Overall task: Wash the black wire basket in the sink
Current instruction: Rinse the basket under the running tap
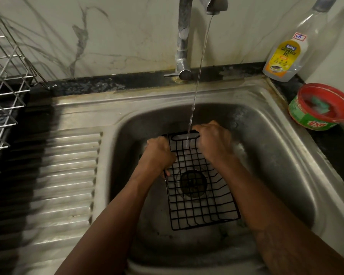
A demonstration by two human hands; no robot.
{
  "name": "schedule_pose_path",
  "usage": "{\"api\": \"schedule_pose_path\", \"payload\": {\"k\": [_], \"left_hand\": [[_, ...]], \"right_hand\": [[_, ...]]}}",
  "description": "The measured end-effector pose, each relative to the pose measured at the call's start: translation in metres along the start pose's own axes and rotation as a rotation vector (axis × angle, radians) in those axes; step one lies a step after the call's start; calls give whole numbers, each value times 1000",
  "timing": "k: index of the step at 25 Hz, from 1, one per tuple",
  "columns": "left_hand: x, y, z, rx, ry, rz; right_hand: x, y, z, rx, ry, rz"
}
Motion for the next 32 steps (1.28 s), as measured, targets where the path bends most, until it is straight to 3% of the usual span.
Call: {"api": "schedule_pose_path", "payload": {"k": [4,9,17,20,23,25,28,32], "left_hand": [[0,-2,5,-20,-46,5],[4,1,9,-70,-5,31],[2,4,2,-27,39,20],[0,1,3,-28,27,-3],[4,3,6,-76,44,-28],[6,4,7,-91,30,-48],[0,-2,1,12,51,-79],[-8,-5,0,21,127,-126]], "right_hand": [[-3,-2,-1,-41,73,71],[-61,-2,12,-102,21,-221],[1,0,9,20,-14,12],[-11,1,4,83,-106,-2],[-38,5,14,-58,-289,-57],[-46,9,25,-84,-235,-84],[-37,7,25,3,-164,-26],[-37,17,35,-271,196,-98]]}}
Point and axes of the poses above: each hand's wrist, its own y-axis away from the middle knuckle, its own z-axis out of the palm, x = y × z, the point moved 4 cm from there along -y, towards the middle knuckle, and after that the axes turned 4 degrees about x, right-handed, at the moved point
